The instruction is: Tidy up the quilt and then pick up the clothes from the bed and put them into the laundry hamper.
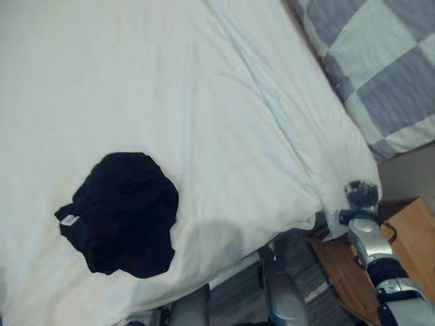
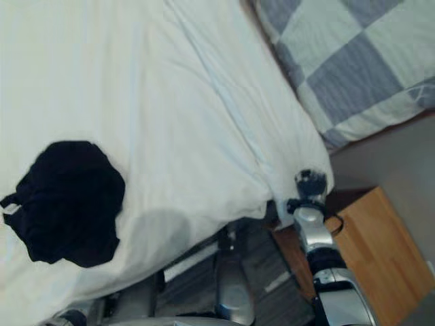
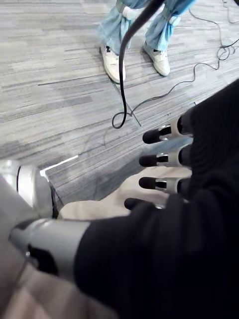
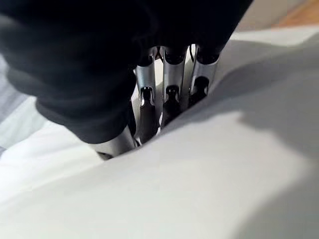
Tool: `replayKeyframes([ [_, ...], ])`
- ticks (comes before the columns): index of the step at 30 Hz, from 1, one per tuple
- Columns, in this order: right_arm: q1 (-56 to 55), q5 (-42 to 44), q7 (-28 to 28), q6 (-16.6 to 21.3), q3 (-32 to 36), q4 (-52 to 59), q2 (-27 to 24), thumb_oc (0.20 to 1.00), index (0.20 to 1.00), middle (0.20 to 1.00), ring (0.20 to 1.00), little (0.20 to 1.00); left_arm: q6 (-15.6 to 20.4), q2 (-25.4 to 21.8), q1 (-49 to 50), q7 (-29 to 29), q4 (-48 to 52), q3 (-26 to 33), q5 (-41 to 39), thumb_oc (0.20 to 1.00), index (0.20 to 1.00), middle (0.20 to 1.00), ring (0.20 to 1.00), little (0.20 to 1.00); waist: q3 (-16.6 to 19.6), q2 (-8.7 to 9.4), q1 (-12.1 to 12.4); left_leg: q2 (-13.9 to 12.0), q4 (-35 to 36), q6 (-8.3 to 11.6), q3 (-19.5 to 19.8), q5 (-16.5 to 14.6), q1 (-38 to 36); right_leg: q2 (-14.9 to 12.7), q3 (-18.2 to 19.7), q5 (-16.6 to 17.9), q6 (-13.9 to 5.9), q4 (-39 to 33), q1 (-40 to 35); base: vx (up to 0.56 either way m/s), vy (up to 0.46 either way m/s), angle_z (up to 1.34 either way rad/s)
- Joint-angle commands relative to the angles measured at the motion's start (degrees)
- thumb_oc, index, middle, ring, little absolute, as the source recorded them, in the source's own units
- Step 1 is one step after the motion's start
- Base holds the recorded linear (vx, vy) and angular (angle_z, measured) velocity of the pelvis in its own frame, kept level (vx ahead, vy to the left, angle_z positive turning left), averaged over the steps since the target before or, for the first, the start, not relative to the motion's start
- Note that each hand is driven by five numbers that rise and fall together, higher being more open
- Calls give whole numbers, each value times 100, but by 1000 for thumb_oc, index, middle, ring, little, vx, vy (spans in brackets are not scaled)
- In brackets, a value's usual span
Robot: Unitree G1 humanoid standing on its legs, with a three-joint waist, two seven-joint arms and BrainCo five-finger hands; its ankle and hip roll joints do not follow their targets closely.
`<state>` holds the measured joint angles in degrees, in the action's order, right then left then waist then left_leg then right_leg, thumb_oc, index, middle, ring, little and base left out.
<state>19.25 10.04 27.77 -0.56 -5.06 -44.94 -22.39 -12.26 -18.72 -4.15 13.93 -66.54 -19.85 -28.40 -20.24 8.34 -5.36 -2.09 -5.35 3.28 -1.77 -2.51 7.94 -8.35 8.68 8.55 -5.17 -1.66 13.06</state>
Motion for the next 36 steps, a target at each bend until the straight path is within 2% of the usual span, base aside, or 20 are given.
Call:
replayKeyframes([
  [1,-1671,229,-484,-1314,-422,-1526,-100,1000,1000,1000,1000,1000,348,110,-424,236,-195,358,415,1000,1000,1000,1000,1000,30,-704,-140,-379,414,-58,336,311,135,2,-73,-450,-335,388,-244,69,-36,8],
  [4,-1575,338,-650,-1638,-596,-2443,232,1000,1000,1000,1000,1000,381,234,-367,318,-372,348,424,1000,1000,1000,1000,1000,353,-714,72,-383,458,-57,469,328,-84,9,-247,-515,-289,341,-544,94,-33,21],
  [6,-1518,573,-455,-1859,-604,-2774,477,1000,1000,1000,1000,1000,400,360,-254,371,-537,437,465,1000,1000,1000,1000,1000,605,-729,246,-387,505,-54,623,319,-321,23,-403,-602,-235,302,-839,152,-43,32],
  [9,-1487,576,-291,-1866,-660,-2869,631,1000,1000,1000,1000,1000,401,436,-127,419,-661,575,438,1000,1000,1000,1000,1000,783,-738,366,-397,541,-36,750,321,-495,62,-510,-683,-186,289,-1052,149,-69,20],
  [11,-1443,92,-292,-1850,-827,-2837,733,1000,1000,1000,1000,1000,319,511,-8,521,-735,692,378,1000,1000,1000,1000,1000,953,-763,498,-458,538,8,867,340,-603,93,-639,-810,-126,319,-1234,150,-101,7],
  [15,-1334,-485,-270,-1803,-1181,-2719,739,1000,1000,1000,1000,1000,169,540,40,775,-812,847,98,1000,1000,1000,1000,1000,1034,-750,668,-546,404,71,1028,341,-580,140,-807,-997,-36,417,-1344,69,-146,18],
  [18,-1160,-357,-312,-1820,-1391,-2665,661,1000,1000,1000,1000,1000,63,499,50,974,-853,933,-49,1000,1000,1000,1000,1000,968,-714,808,-701,90,97,1193,309,-469,223,-939,-1212,123,659,-1334,15,-219,19],
  [20,-1108,-368,-338,-1834,-1450,-2708,653,1000,1000,1000,1000,1000,50,523,109,1113,-905,1047,-191,1000,1000,1000,1000,1000,898,-684,886,-710,-243,55,1287,231,-372,309,-959,-1317,254,819,-1339,56,-207,31],
  [22,-1107,-378,-320,-1872,-1431,-2707,660,1000,1000,1000,1000,1000,33,569,162,1240,-932,1157,-237,1000,1000,1000,1000,1000,833,-668,922,-706,-528,32,1102,197,-254,334,-1127,-1358,339,888,-1420,55,-151,28],
  [24,-1180,-149,-242,-1858,-1338,-2704,661,1000,1000,1000,1000,1000,-23,621,182,1245,-942,1187,-18,1000,1000,1000,1000,1000,805,-679,893,-809,-813,64,660,269,-96,320,-1402,-1374,407,917,-1536,42,-87,37],
  [25,-1240,21,-194,-1831,-1252,-2701,656,1000,1000,1000,1000,1000,-72,654,169,1245,-943,1182,159,1000,1000,1000,1000,1000,808,-706,829,-939,-970,124,320,385,-10,324,-1569,-1383,438,911,-1590,33,85,80],
  [26,-1387,372,-65,-1647,-938,-2698,594,1000,1000,1000,1000,1000,-177,702,130,1288,-939,1040,671,1000,1000,1000,1000,1000,874,-818,635,-1244,-864,296,-106,814,115,260,-1820,-1411,403,935,-1661,13,158,125],
  [28,-1398,326,-18,-1527,-863,-2727,561,1000,1000,1000,1000,1000,-187,696,158,1362,-953,979,728,1000,1000,1000,1000,1000,932,-873,581,-1266,-540,293,-23,877,44,153,-1729,-1404,318,976,-1588,-30,259,203],
  [32,-1396,313,-31,-1639,-879,-2713,457,1000,1000,1000,1000,1000,-46,568,343,1510,-913,1194,429,1000,1000,1000,1000,1000,931,-925,590,-1397,54,448,698,1329,-157,49,-1123,-1214,118,689,-1513,-65,319,42],
  [34,-1450,332,-79,-1677,-832,-2734,436,1000,1000,1000,1000,1000,41,556,409,1497,-915,1322,376,1000,1000,1000,1000,1000,930,-889,581,-1394,59,460,926,1346,-241,26,-916,-1125,64,566,-1499,-76,360,-11],
  [35,-1525,378,-140,-1649,-707,-2830,415,1000,1000,1000,1000,1000,200,573,469,1451,-933,1434,448,1000,1000,1000,1000,1000,953,-859,531,-1397,-2,469,1089,1329,-392,-32,-668,-991,-8,402,-1467,-117,542,-43],
  [36,-1549,348,-170,-1601,-638,-2880,405,1000,1000,1000,1000,1000,259,577,472,1404,-942,1446,485,1000,1000,1000,1000,1000,954,-858,505,-1411,-35,467,1101,1319,-450,-58,-588,-959,-31,371,-1454,-184,716,-70],
])
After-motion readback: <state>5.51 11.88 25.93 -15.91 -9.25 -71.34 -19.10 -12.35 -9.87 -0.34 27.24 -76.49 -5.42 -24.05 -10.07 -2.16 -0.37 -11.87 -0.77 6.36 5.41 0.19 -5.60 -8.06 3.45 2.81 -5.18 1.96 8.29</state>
